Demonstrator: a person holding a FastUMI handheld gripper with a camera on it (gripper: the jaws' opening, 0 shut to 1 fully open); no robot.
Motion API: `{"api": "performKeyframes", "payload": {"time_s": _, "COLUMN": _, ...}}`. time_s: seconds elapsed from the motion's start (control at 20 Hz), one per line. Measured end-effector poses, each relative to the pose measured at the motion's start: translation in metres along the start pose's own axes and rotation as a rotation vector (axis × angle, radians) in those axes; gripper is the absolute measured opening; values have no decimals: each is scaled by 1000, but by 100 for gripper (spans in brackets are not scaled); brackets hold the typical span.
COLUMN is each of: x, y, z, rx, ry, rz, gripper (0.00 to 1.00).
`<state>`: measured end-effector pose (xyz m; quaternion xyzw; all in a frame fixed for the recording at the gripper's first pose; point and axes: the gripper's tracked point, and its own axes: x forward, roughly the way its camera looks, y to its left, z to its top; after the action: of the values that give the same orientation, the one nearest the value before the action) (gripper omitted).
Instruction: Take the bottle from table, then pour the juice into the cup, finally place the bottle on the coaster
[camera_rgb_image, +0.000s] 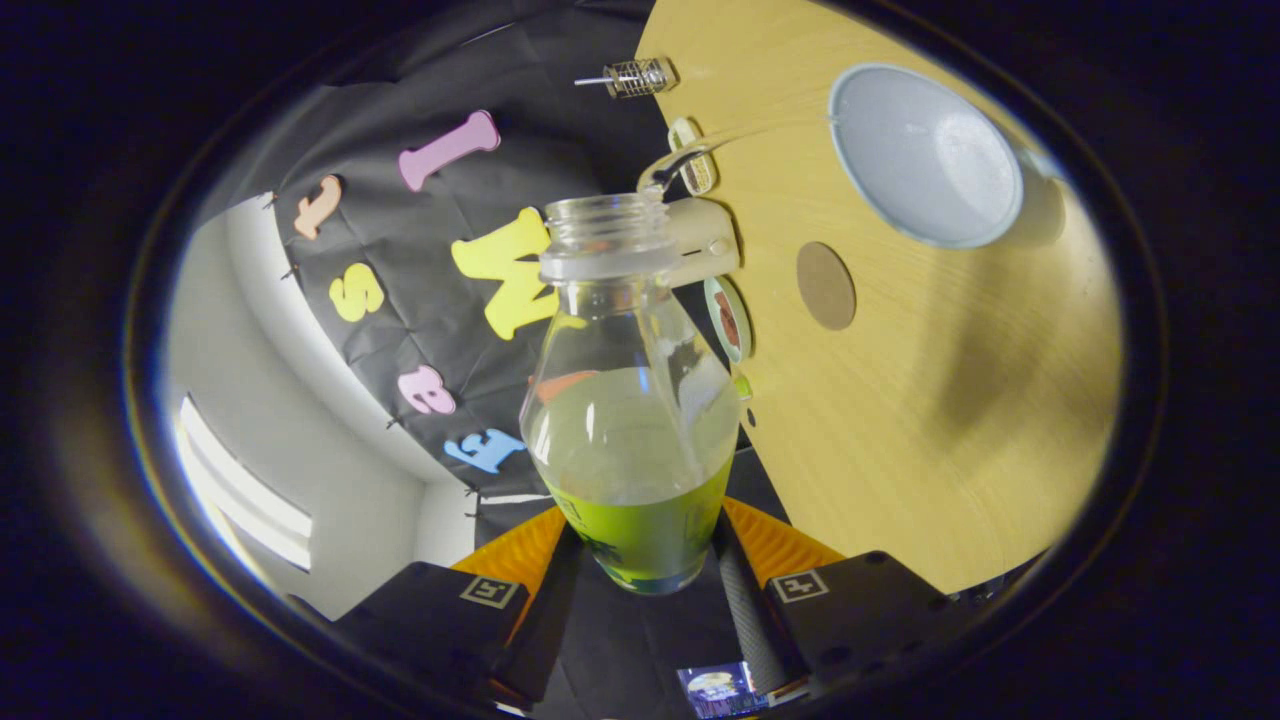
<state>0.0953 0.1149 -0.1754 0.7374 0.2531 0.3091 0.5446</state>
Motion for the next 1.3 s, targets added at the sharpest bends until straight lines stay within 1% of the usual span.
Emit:
{"api": "performKeyframes", "payload": {"time_s": 0.85, "x": 0, "y": 18, "z": -7, "rx": 34, "ry": 10, "rz": 42, "gripper": 76}}
{"api": "performKeyframes", "payload": {"time_s": 1.0, "x": -2, "y": 28, "z": -7, "rx": 57, "ry": 13, "rz": 73, "gripper": 76}}
{"api": "performKeyframes", "payload": {"time_s": 1.3, "x": 0, "y": 39, "z": -11, "rx": 75, "ry": 18, "rz": 94, "gripper": 76}}
